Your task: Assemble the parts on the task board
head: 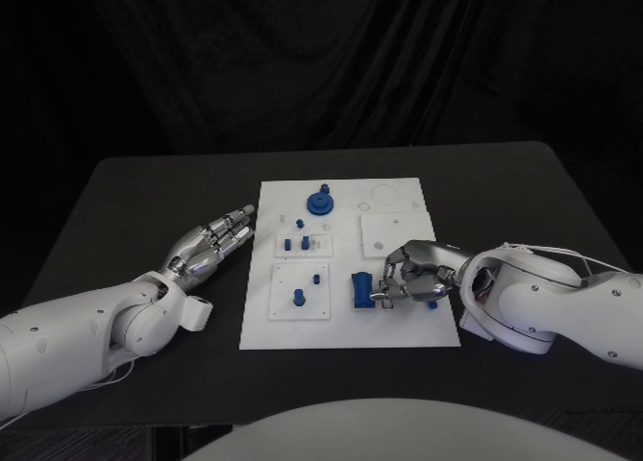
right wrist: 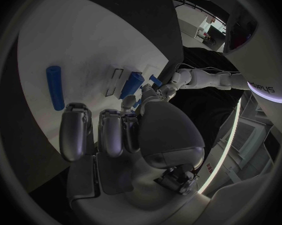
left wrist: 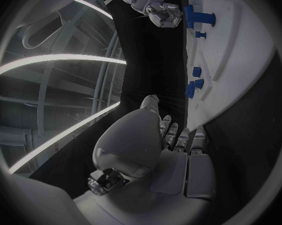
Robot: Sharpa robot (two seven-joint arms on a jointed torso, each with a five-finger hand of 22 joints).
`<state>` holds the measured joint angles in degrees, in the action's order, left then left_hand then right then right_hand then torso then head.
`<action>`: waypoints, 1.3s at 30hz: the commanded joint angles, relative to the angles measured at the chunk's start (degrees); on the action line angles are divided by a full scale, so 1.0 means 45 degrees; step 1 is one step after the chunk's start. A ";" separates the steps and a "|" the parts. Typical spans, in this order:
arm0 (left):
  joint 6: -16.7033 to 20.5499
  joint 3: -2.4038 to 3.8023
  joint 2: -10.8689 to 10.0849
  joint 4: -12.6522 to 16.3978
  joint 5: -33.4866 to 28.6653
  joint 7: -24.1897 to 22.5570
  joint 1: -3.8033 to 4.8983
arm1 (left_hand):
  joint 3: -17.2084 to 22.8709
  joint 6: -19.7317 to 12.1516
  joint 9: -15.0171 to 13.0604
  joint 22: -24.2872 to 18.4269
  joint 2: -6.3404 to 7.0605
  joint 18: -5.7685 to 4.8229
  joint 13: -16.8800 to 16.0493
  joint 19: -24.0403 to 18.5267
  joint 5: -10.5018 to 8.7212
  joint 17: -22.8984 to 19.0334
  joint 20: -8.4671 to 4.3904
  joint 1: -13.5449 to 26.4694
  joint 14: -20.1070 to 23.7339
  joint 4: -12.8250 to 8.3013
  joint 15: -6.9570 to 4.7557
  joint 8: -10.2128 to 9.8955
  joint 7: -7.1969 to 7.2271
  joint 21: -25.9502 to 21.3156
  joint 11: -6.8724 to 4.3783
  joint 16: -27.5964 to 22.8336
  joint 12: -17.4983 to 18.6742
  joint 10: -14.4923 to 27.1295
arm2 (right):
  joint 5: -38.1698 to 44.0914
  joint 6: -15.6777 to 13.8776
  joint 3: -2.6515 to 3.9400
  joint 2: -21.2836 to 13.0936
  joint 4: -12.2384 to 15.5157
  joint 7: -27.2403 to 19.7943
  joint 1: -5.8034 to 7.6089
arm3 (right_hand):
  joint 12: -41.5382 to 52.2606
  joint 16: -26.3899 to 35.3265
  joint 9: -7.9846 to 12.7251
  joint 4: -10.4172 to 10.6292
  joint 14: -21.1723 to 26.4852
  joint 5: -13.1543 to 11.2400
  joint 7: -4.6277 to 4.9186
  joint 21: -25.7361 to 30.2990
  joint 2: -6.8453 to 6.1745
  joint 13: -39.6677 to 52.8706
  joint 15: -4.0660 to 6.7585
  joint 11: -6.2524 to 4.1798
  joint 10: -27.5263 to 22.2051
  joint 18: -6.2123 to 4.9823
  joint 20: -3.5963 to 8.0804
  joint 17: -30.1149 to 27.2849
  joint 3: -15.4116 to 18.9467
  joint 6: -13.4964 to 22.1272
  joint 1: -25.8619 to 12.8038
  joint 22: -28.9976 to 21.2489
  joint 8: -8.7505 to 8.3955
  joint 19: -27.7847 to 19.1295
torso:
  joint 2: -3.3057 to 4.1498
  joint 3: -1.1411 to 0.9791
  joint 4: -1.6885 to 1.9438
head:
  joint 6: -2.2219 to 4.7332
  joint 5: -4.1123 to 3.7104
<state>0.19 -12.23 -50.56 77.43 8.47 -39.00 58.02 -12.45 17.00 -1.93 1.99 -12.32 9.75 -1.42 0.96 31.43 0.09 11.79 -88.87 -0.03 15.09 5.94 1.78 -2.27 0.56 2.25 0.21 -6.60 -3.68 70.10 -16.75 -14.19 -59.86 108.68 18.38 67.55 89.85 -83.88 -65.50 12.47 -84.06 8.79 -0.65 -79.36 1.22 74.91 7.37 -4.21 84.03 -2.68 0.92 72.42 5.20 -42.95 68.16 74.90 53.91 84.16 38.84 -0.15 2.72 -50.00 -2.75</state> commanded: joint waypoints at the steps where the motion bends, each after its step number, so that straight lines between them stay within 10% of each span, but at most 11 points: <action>1: -0.0125 0.0006 0.0006 0.0031 0.0011 -0.1365 -0.0027 | 0.0073 -0.0012 -0.0017 -0.0002 -0.0047 0.0053 -0.0008 -0.0033 0.0061 -0.0021 0.0071 -0.0126 0.0006 0.0031 0.0068 0.0054 -0.0098 0.0020 0.0081 -0.0047 -0.0048 0.0021 | 0.0310 0.0080 -0.0001 0.0101 -0.0073 0.0099 0.0007 | 0.0034 -0.0023 -0.0002 -0.0055 -0.0685 -0.0030 -0.0011 -0.0053 -0.0018 0.3352 0.0064 -0.0064 0.1327 0.0017 0.0068 0.0004 0.0004 0.0029 0.0140 0.2587 -0.0053 0.0515 | 0.0006 -0.0004 0.0022 | 0.0001 -0.0004; 39: -0.0181 0.0006 0.0033 0.0013 0.0011 -0.1360 -0.0032 | 0.0113 0.0002 -0.0020 -0.0003 -0.0059 0.0036 -0.0017 -0.0030 0.0074 -0.0021 0.0061 -0.0139 0.0006 0.0008 0.0065 0.0057 -0.0143 0.0021 0.0208 -0.0047 -0.0102 -0.0003 | 0.1045 0.0047 -0.0003 0.0684 -0.0698 0.0195 -0.0070 | 0.0034 -0.0008 -0.0030 -0.0599 -0.0678 0.0031 0.0005 -0.0028 0.0024 0.3352 0.0049 -0.0048 0.1327 0.0011 0.0051 -0.0031 -0.0076 0.0015 0.0895 0.2578 -0.0058 0.0505 | 0.0008 -0.0001 0.0017 | 0.0001 0.0061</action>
<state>0.05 -12.23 -50.50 77.41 8.47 -39.03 58.01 -12.29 16.99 -1.96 1.99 -12.56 9.75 -1.42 0.96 31.43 0.07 11.79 -89.10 -0.03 15.25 5.94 1.78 -2.68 0.56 2.68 0.21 -6.86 -3.70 72.93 -16.37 -14.20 -56.79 105.54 18.51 67.40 89.85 -83.88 -65.63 10.09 -84.06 9.07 -0.65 -79.36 1.30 74.93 7.37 -4.20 84.02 -2.68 0.92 72.31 4.89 -42.96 71.72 74.91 53.91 84.16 38.89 -0.14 2.82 -50.00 -2.54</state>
